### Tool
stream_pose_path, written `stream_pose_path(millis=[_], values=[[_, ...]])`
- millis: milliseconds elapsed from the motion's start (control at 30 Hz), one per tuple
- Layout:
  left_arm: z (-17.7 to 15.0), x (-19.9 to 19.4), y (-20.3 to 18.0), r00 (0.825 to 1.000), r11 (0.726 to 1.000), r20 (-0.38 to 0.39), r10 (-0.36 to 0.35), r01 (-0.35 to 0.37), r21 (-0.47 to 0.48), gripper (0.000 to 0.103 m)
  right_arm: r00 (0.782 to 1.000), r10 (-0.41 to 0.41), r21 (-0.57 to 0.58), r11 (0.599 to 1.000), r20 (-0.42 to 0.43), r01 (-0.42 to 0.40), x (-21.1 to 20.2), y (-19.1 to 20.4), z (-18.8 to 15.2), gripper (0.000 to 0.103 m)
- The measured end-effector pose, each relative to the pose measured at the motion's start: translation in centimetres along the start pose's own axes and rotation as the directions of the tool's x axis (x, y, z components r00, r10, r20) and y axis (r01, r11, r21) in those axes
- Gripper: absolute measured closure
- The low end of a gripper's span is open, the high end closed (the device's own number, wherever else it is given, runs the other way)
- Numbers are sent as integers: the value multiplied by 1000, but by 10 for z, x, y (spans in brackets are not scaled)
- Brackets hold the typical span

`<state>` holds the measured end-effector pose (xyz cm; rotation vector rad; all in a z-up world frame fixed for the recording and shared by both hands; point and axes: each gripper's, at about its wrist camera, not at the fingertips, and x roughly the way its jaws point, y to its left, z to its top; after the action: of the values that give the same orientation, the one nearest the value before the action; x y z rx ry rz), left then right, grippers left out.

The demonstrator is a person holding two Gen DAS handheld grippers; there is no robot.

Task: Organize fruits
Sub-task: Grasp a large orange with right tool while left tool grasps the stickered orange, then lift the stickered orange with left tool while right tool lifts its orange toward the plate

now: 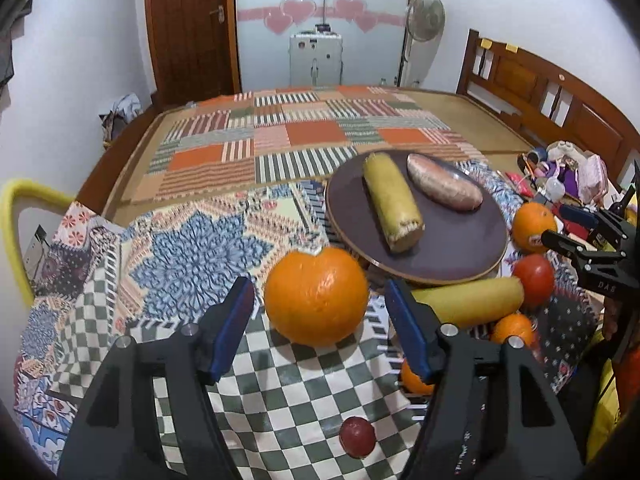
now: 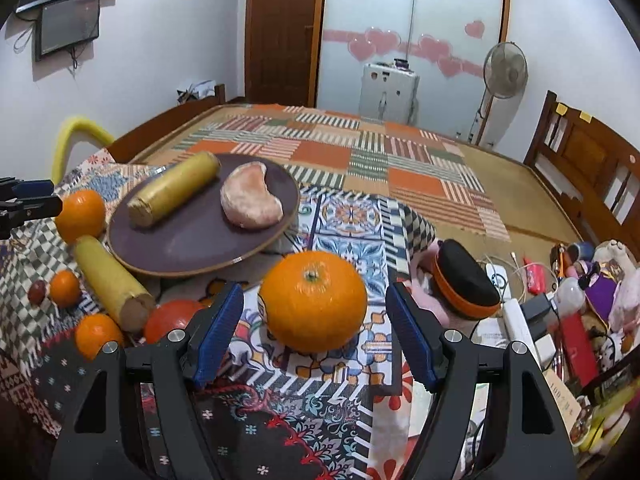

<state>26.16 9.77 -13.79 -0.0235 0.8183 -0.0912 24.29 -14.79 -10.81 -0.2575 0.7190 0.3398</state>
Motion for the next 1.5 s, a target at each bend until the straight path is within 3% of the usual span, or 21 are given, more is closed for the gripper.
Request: stream_pose_path(millis=[400, 567, 667, 867, 1100, 1500], values=[[-8, 34, 6, 998, 999, -54, -26, 24, -40, 33, 999, 21, 7, 1000, -46, -21, 13, -4, 0, 32], [-8, 40, 8, 998, 998, -51, -37, 34, -56, 33, 996, 42, 25, 999, -83, -40, 20, -7, 1, 33], [-7, 42, 10, 998, 997, -50, -45, 42, -67, 33, 992, 82, 53, 996, -98, -77, 22, -11, 0, 38], [-6, 44, 14, 997, 994, -49, -59, 55, -92, 34, 993, 74, 46, 997, -92, -70, 20, -8, 0, 39], [-5, 35, 19, 998, 993, -39, -57, 53, -106, 35, 997, 58, 46, 997, -42, -56, 11, -7, 3, 39], [14, -9, -1, 995, 997, 80, -56, 59, -46, 35, 995, 65, 16, 998, 71, -66, -13, 2, 29, 39]])
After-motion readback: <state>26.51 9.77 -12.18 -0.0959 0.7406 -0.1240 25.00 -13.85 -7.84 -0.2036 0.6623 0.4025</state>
